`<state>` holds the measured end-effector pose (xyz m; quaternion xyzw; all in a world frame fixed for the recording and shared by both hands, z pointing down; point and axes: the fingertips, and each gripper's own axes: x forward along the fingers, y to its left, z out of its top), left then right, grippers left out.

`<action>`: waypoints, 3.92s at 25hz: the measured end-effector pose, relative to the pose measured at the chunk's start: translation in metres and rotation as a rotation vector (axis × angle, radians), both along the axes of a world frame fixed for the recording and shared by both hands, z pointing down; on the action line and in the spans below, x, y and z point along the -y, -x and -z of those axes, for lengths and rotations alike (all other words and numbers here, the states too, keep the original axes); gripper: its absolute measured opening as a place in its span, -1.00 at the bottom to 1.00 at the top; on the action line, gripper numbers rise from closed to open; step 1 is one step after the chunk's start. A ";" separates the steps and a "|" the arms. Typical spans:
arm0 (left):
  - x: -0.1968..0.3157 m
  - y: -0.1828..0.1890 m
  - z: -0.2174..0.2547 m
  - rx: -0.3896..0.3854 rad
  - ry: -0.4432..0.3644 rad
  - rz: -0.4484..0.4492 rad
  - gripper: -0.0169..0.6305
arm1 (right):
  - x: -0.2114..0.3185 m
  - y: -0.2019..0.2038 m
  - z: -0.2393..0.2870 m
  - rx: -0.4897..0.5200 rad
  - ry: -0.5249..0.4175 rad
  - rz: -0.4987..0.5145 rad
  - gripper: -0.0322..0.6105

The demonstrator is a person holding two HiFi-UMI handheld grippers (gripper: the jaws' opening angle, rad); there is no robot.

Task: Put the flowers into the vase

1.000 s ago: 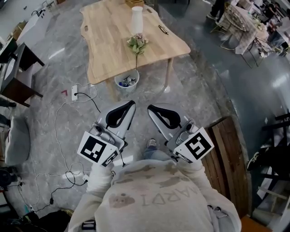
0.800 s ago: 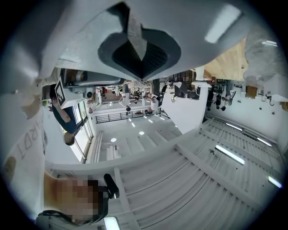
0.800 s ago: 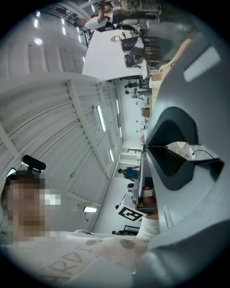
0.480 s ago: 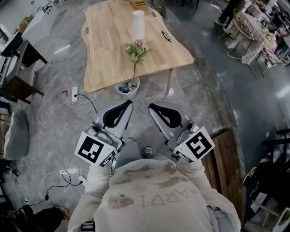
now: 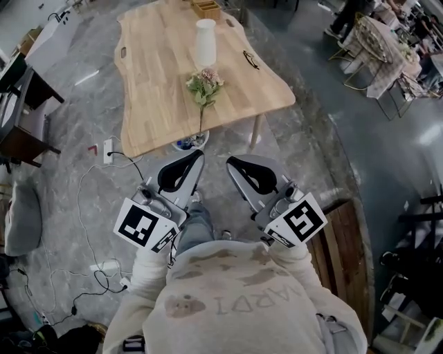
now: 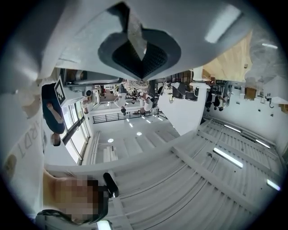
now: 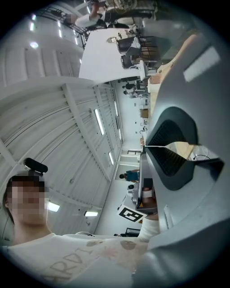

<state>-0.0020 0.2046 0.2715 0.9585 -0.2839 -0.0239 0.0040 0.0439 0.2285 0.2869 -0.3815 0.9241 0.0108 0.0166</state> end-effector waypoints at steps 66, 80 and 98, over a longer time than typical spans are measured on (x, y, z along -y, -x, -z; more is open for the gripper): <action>0.339 0.042 -0.031 -0.004 0.088 -0.162 -0.95 | 0.331 0.014 -0.315 -0.269 1.122 -0.347 -0.34; 0.356 0.056 -0.036 -0.014 0.108 -0.116 -0.95 | 0.338 0.022 -0.338 -0.444 1.208 -0.321 -0.47; 0.359 0.050 -0.026 -0.008 0.076 -0.093 -0.95 | 0.347 0.034 -0.307 -0.152 1.227 -0.200 -0.77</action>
